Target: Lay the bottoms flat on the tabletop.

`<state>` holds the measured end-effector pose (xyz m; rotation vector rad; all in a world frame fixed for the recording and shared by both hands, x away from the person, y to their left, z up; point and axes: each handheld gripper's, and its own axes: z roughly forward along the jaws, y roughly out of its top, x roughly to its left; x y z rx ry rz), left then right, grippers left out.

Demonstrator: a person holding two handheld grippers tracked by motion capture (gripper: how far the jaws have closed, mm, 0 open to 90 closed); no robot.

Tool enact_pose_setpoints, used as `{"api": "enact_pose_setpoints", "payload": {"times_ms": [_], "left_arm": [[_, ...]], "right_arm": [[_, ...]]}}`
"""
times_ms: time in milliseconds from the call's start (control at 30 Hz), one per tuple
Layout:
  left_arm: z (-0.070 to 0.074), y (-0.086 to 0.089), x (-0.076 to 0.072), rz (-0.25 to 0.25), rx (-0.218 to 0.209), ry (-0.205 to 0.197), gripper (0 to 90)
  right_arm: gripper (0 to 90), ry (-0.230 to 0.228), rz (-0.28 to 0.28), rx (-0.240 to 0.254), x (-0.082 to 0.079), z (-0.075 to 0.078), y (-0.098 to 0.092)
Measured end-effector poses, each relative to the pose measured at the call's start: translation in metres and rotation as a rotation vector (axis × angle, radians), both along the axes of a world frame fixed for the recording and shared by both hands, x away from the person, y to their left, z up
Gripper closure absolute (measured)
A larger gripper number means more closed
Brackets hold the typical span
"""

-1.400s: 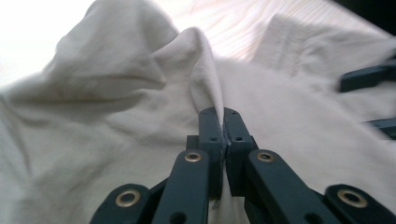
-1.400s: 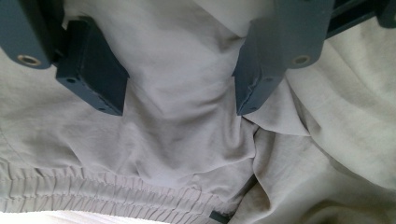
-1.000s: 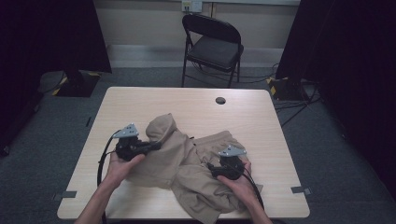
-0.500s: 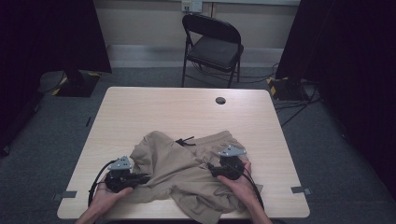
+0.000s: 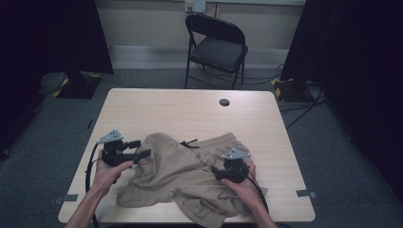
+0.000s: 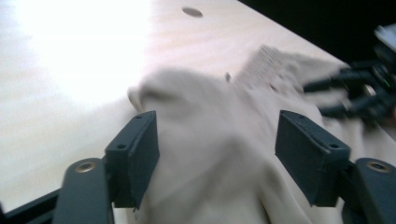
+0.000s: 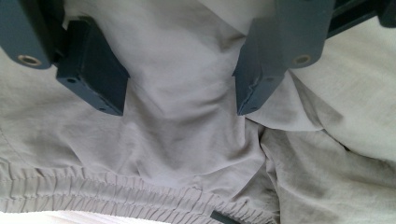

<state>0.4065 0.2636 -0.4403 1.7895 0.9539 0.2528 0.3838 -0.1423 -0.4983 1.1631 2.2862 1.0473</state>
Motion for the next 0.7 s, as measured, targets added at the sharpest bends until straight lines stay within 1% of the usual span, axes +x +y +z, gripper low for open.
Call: {"api": "enact_pose_setpoints", "payload": {"times_ms": [33,100,167,200,233,267,300,333,367,400,433,467,500,533,600,633,667,700], "left_arm": [[0.001,-0.003,0.008,0.01,-0.003,0.001,28.3],[0.0,-0.009,0.024,0.007,-0.006,0.026,26.0],[-0.005,-0.017,0.037,0.021,0.003,0.044,26.3],[-0.009,-0.021,0.042,0.025,0.0,0.055,27.6],[-0.015,-0.025,0.046,0.014,0.005,0.076,31.0],[-0.022,-0.028,0.049,-0.003,0.019,0.11,39.0],[-0.028,-0.03,0.049,-0.01,0.032,0.133,50.6],[-0.032,-0.032,0.047,-0.027,0.025,0.134,61.6],[-0.033,-0.032,0.044,-0.054,0.014,0.134,71.9],[-0.031,-0.032,0.039,-0.077,0.015,0.122,78.5],[-0.028,-0.032,0.032,-0.107,0.007,0.106,83.3],[-0.024,-0.031,0.024,-0.134,0.003,0.097,85.8],[-0.02,-0.03,0.016,-0.16,-0.001,0.081,87.3],[-0.015,-0.029,0.007,-0.179,0.004,0.071,87.9],[-0.007,-0.027,-0.013,-0.217,-0.009,0.049,88.2],[-0.006,-0.026,-0.023,-0.239,0.011,0.039,88.2],[-0.005,-0.023,-0.033,-0.245,0.04,0.038,88.2],[-0.007,-0.021,-0.042,-0.25,0.035,0.041,88.1]], "right_arm": [[33.9,0.0,-0.001,0.0,0.0,0.0,0.0],[33.9,0.001,-0.001,0.002,0.0,0.0,0.0],[33.9,0.002,-0.001,0.003,0.0,0.0,0.0],[33.9,0.002,-0.001,0.004,0.0,0.0,0.0],[33.9,0.002,-0.002,0.002,0.0,0.0,0.0],[33.9,0.003,-0.002,0.003,0.0,0.0,0.0],[33.9,0.003,-0.001,0.004,0.0,0.0,0.0],[33.9,0.003,-0.001,0.004,0.0,0.0,0.0],[33.9,0.002,-0.001,0.004,0.0,0.0,0.0],[33.9,0.002,-0.001,0.003,0.0,0.0,0.0],[33.8,0.002,-0.001,0.003,0.0,0.0,0.0],[33.8,0.003,0.0,0.005,0.0,0.0,0.0],[33.8,0.003,-0.001,0.004,0.0,0.0,0.0],[33.8,0.003,0.0,0.004,0.0,0.0,0.0],[33.8,0.002,-0.001,0.004,0.0,0.0,0.0],[33.8,0.001,-0.001,0.003,0.0,0.0,0.0],[33.8,0.001,0.0,0.001,0.0,0.0,0.0],[33.8,-0.001,0.001,-0.002,0.0,0.0,0.0]]}}
